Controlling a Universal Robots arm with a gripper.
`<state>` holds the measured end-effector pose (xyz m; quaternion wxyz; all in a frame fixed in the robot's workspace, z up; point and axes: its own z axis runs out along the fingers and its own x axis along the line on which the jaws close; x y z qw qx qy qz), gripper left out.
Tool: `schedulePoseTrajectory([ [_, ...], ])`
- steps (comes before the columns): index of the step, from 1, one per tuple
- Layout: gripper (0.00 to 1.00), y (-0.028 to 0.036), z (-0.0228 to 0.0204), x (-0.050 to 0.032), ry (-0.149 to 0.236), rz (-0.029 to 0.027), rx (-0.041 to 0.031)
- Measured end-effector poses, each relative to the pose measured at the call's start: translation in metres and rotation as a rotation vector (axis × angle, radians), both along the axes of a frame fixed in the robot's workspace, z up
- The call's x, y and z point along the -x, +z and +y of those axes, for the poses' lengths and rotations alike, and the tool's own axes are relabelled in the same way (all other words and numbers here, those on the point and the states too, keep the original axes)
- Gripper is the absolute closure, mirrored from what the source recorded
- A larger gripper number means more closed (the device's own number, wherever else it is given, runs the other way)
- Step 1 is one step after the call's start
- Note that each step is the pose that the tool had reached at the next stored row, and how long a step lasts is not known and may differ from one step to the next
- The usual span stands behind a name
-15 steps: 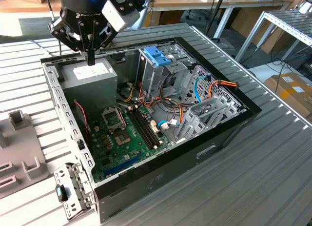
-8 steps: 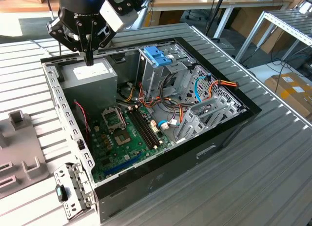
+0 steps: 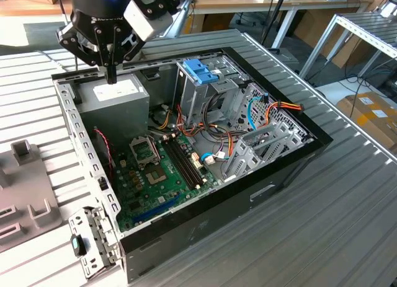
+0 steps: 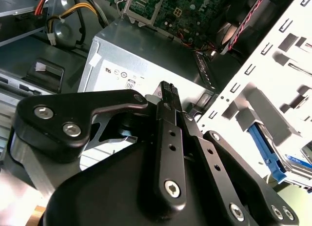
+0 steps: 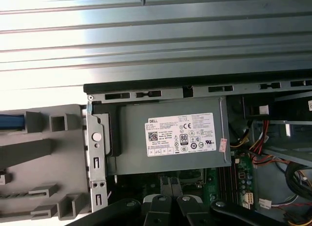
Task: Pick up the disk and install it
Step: 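Reach for the disk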
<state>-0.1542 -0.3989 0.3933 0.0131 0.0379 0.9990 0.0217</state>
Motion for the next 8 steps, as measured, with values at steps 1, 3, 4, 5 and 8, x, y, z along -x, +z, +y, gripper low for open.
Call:
schedulePoseTrajectory([
  [1, 0.89, 0.0, 0.0, 0.0003, 0.0, 0.0, 0.0],
  [3, 0.89, 0.0, 0.0, 0.0009, 0.0, 0.0, 0.0],
  [4, 0.89, 0.0, 0.0, 0.0012, 0.0, 0.0, 0.0001],
  [5, 0.89, 0.0, 0.0, 0.0015, 0.0, 0.0, 0.0],
  [8, 0.89, 0.0, 0.0, 0.004, 0.0, 0.0001, 0.0001],
])
